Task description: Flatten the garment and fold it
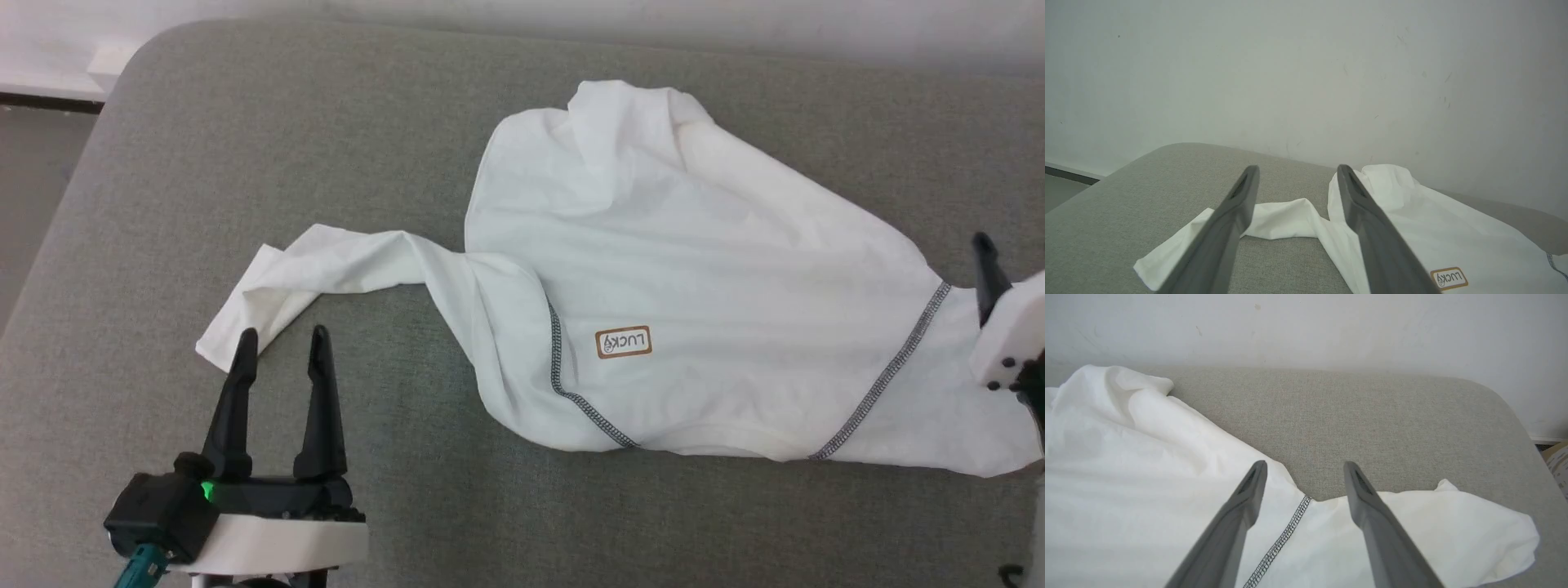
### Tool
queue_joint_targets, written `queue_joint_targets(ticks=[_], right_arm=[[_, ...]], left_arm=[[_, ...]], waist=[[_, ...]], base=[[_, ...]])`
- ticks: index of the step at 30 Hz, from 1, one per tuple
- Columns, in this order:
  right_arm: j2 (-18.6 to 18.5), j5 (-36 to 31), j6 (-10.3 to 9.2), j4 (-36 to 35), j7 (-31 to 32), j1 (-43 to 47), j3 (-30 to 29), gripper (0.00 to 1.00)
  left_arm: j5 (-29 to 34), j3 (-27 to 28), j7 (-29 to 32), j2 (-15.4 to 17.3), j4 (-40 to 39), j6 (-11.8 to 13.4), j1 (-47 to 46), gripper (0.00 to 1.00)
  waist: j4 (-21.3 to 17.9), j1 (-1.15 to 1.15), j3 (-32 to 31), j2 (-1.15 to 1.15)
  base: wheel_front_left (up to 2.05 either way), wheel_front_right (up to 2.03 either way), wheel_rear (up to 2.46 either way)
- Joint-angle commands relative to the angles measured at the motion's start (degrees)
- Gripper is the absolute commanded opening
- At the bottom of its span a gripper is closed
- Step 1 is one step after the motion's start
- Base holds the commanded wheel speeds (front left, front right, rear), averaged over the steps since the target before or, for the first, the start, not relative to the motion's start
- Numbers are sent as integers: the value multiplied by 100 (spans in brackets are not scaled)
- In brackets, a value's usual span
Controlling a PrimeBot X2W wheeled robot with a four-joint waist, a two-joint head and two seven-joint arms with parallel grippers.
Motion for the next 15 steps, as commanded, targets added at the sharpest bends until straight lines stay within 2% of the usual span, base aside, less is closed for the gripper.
queue_joint_targets(ticks=[1,8,15], right_arm=[[-148,-19,-11,47,173,-168,189,100],[-742,-156,-11,780,830,-907,1005,100],[-1240,13,-11,1468,1122,-1455,1717,100]], left_arm=[[-34,-49,-27,-14,-30,11,9,100],[-109,-214,-27,-14,28,-73,-261,100],[-196,-303,-27,-14,115,-127,-489,100]], waist=[[73,1,139,0],[354,1,630,0],[606,1,949,0]], base=[[0,0,0],[0,0,0],[0,0,0]])
